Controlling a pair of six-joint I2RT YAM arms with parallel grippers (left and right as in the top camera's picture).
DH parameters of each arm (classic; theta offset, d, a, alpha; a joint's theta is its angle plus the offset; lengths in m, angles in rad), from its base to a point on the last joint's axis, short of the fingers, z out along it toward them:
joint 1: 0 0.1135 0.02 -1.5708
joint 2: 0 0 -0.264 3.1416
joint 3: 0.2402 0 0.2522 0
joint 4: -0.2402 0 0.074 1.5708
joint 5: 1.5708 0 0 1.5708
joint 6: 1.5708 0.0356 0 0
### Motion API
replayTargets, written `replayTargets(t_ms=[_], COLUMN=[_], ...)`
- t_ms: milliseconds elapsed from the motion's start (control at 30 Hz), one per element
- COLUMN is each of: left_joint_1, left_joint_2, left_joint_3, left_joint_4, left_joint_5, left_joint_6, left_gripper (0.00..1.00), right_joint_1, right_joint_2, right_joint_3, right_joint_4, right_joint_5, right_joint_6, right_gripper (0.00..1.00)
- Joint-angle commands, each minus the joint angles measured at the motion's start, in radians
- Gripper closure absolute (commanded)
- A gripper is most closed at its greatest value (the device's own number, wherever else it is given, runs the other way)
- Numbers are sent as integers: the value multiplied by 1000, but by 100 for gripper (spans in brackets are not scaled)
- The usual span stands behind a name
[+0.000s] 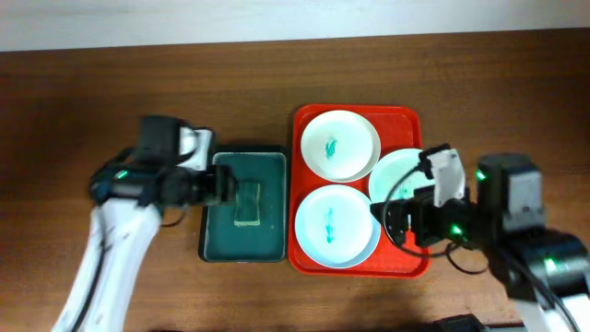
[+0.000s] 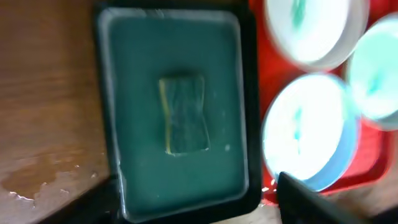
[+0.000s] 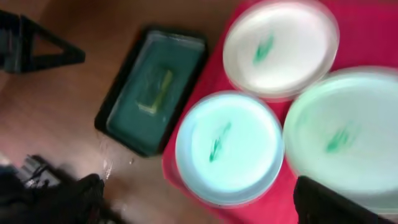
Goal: Clean dirty plates on tray and stack at the side
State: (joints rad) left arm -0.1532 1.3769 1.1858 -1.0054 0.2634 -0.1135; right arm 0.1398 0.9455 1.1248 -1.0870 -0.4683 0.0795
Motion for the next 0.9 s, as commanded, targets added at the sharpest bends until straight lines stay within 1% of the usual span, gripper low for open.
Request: replayTargets(t_ms=[0, 33, 67, 100, 133, 200, 233, 267, 300, 333, 400, 433, 467, 500, 567, 633, 700, 767, 833, 867], left_joint_1=[-111, -136, -153, -157, -158, -158, -158, -158, -158, -158, -155, -155, -155, -156, -156, -157, -163, -170, -169, -169], left_joint_2=[187, 262, 362, 411, 458, 522, 569, 594, 615, 621, 605, 586, 578, 568, 552, 555, 555, 555, 555, 555], left_joint_3=[8, 8, 8, 8, 8, 8, 8, 8, 8, 8, 42, 117, 148, 188, 234, 211, 157, 61, -10, -36], left_joint_4=[14, 34, 69, 80, 89, 93, 94, 96, 97, 98, 71, 1, -27, -64, -76, -44, 16, 113, 203, 246], left_joint_5=[-132, -161, -160, -159, -144, -122, -121, -121, -122, -122, -126, -126, -127, -130, -149, -220, -257, -257, -258, -260], left_joint_6=[16, -34, -101, -145, -172, -174, -174, -174, -174, -174, -174, -174, -173, -169, -162, -162, -162, -163, -163, -163], left_gripper=[41, 42, 55, 57, 60, 65, 69, 77, 93, 100, 100, 97, 86, 71, 50, 50, 50, 57, 66, 90], right_joint_1=[-3, -3, -3, -3, -3, -3, -3, -3, -3, -3, -3, -3, -3, -3, -3, -3, -3, -3, -3, -3], right_joint_2=[98, 139, 203, 229, 257, 293, 314, 324, 330, 331, 331, 331, 331, 331, 331, 331, 331, 331, 331, 331], right_joint_3=[8, 6, 6, 6, 6, 6, 6, 6, 6, 6, 6, 6, 6, 6, 6, 6, 6, 6, 6, 6], right_joint_4=[-39, -48, -61, -66, -70, -76, -76, -76, -75, -74, -75, -77, -77, -77, -77, -77, -77, -77, -77, -77], right_joint_5=[17, 17, 17, 17, 16, 17, 17, 17, 17, 17, 17, 17, 17, 17, 17, 17, 17, 17, 17, 17], right_joint_6=[58, 57, 56, 56, 56, 56, 56, 56, 56, 56, 56, 56, 56, 56, 56, 56, 56, 56, 56, 56], right_gripper=[2, 2, 5, 11, 20, 25, 27, 27, 27, 28, 28, 28, 28, 28, 28, 28, 28, 28, 28, 29])
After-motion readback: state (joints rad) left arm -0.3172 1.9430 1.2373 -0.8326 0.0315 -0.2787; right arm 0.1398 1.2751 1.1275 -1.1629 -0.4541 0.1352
